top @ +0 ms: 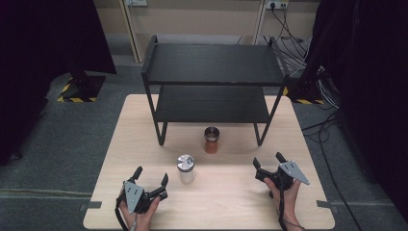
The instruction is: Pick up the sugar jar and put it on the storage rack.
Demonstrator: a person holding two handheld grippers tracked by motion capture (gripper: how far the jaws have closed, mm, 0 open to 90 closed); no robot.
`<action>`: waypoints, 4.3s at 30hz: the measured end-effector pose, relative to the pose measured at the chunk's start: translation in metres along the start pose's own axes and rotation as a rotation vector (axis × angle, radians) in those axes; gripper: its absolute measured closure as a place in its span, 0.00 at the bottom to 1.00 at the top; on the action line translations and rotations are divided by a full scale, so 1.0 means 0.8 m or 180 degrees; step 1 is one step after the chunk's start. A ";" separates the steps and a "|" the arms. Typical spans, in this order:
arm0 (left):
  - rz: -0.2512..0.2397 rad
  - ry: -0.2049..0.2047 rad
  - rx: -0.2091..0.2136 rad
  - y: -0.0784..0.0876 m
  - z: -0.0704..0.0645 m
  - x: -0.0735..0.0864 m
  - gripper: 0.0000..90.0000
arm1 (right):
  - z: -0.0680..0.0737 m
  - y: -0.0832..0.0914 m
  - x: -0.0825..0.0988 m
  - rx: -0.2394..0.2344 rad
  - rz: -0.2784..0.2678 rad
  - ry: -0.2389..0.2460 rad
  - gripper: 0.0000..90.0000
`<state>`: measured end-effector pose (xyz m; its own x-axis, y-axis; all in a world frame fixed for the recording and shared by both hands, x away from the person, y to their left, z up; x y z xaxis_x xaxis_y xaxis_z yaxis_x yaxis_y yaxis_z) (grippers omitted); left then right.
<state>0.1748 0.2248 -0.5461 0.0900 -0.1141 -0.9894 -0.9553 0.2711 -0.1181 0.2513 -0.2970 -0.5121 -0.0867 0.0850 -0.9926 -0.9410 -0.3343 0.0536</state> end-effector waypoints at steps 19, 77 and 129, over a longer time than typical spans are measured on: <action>0.0097 -0.0041 0.0509 -0.011 0.008 -0.003 0.03 | 0.000 0.000 -0.001 0.0005 0.0009 0.0002 0.02; 0.0740 -0.0216 0.0741 -0.086 -0.039 -0.030 0.14 | 0.003 0.001 0.002 0.0029 -0.0030 0.0037 0.03; 0.0143 -0.0213 0.0292 -0.062 -0.057 -0.064 0.34 | 0.004 0.001 0.002 0.0031 -0.0032 0.0059 0.03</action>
<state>0.2048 0.1736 -0.4859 0.0691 -0.0367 -0.9969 -0.9293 0.3611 -0.0777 0.2494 -0.2943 -0.5133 -0.0713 0.0708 -0.9949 -0.9449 -0.3244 0.0447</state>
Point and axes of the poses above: each handheld gripper's, and its own axes: y roughly backward along the jaws, x roughly out of its underside, z roughly to its left, the point moved 2 cm from there along -y, roughly forward along the jaws, and after that the axes turned 5 degrees about -z, right-handed, at the moved point
